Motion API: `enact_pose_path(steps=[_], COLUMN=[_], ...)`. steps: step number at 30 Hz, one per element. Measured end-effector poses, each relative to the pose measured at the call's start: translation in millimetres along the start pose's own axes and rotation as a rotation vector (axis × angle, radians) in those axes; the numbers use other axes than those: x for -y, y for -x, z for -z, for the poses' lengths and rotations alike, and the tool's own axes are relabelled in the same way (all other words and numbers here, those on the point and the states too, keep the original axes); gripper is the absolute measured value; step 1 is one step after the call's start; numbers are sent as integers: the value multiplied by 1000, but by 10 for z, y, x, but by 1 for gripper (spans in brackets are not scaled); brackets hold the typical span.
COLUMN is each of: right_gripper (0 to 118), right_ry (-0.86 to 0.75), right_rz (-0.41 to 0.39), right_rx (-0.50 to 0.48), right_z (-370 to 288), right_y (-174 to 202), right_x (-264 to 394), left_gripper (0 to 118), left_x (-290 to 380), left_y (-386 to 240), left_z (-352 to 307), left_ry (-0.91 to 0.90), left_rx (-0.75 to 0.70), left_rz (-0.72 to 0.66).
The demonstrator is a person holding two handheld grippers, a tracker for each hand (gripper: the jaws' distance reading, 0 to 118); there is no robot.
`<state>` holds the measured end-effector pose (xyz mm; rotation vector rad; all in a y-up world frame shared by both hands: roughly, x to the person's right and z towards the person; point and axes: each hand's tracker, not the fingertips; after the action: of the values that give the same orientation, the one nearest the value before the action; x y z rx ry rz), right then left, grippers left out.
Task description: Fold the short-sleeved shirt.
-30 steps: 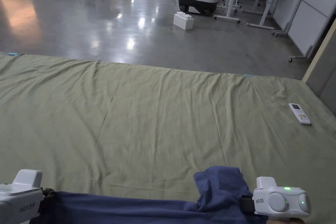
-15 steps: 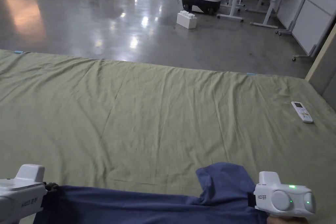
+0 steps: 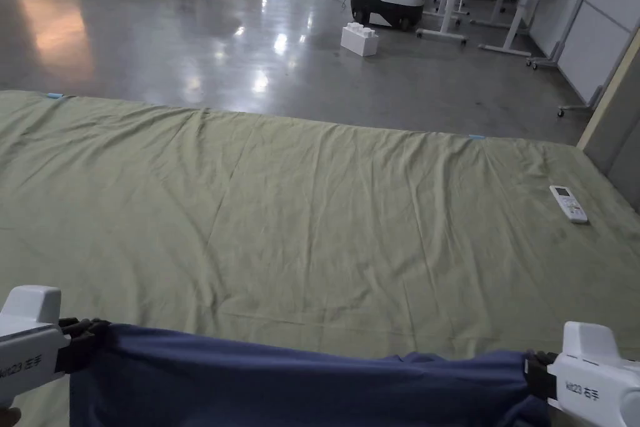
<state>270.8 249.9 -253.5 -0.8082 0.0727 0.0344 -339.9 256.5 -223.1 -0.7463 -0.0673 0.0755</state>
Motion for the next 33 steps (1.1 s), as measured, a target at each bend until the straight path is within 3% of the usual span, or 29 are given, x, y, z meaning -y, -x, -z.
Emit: enact_pose_path(steps=[14,30,32,33], right_gripper=[2,2,6,14], right_ry=[121,247,242,242], right_rz=[-42,-82,-84,-100], right_rx=[22,92,97,105], right_z=[-617,-162,-159,-172], right_y=[152,241,249,263], right_x=[1120,1679,1686,1679], left_gripper=[5,7,15,22], left_x=[849,1570,1590,1587], left_y=[-4,37,36,9], left_z=[-530,-194,-158,-174], left_ry=[36,195,203,203], left_rx=[3,-44,-47,-53], left_rz=[49,90,87,86])
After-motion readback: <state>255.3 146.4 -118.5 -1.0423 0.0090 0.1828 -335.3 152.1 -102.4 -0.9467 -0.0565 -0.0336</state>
